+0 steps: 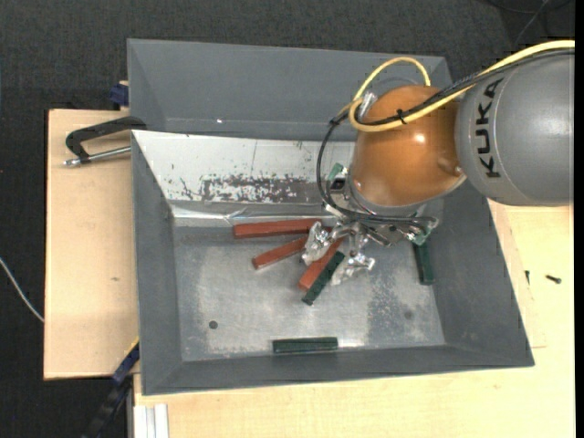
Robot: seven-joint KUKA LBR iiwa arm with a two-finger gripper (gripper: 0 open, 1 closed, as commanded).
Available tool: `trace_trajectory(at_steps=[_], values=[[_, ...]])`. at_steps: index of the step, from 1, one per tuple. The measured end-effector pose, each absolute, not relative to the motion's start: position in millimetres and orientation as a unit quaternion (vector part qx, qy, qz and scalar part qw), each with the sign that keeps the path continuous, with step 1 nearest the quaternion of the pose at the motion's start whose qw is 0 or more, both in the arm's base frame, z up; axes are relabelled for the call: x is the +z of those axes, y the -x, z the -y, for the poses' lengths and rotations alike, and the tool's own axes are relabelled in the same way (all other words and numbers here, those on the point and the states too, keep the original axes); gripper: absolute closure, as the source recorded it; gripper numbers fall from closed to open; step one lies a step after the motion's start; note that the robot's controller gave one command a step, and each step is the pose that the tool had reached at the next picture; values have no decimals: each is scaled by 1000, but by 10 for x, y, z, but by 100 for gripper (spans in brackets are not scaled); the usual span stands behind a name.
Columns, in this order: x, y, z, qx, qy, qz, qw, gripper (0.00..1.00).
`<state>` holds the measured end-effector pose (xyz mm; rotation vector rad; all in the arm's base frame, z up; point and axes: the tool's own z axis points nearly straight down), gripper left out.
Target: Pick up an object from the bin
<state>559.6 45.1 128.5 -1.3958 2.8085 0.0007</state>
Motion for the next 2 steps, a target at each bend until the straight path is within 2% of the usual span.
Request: trace_trajectory(at_steps=[2], values=[[1622, -5592, -456, 1, 445, -896, 1, 100]])
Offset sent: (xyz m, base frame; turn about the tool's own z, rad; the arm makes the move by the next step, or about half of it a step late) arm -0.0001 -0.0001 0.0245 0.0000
